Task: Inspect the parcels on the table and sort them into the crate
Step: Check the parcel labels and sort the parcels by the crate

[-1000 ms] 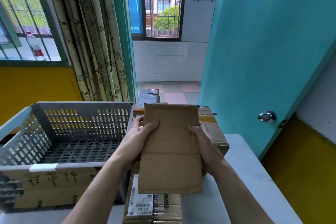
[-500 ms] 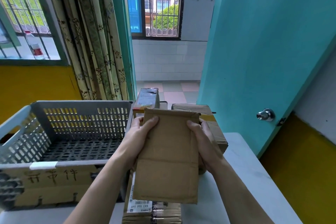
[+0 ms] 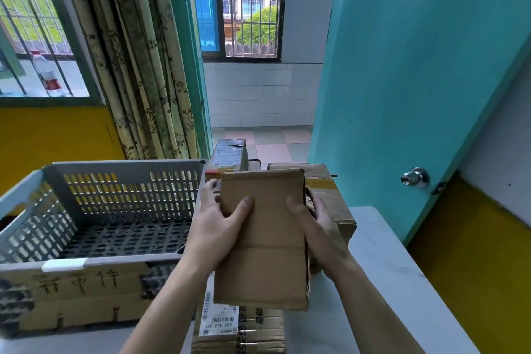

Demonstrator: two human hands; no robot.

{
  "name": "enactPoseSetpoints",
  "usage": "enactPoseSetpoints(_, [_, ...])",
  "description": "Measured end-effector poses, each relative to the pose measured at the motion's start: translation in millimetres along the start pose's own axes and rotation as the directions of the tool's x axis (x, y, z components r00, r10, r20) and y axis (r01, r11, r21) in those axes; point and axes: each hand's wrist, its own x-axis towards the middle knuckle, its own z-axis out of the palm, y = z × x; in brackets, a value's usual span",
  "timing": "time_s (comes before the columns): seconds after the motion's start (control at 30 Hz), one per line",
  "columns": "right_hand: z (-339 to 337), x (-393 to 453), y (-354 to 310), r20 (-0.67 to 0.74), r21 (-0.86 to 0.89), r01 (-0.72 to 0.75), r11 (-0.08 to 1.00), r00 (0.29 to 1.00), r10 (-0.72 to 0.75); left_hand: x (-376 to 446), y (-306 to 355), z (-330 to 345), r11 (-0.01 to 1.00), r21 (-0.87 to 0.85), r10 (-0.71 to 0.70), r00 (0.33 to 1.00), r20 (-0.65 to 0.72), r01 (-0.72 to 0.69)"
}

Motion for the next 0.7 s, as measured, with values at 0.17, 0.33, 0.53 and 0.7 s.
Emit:
enactPoseSetpoints(0.17, [3,-1,-7,-0.086,-0.102,0.065,0.993,0.994,-0.074,-4,7,4,0.998,0.041,0.050,0.996,-0.074,-0.047])
enactPoseSetpoints(0.33, [0,3,-6,-0.175,-0.093,0.034,0.995,0.983,-0.050,-9,15,1,0.995,0.095,0.003,1.000,0.025,-0.005])
enactPoseSetpoints(0.53, [7,1,-3,-0.150,0.070,0.022,0.997,0.989,-0.011,-12,18,3,0.995,0.035,-0.100,0.954,0.281,0.093])
enactPoseSetpoints(0.7, [12,-1,-11,-0.115,0.120,0.011,0.993,0.993,0.003,-1,6,0,0.972,-0.183,-0.099,0.967,0.233,0.144])
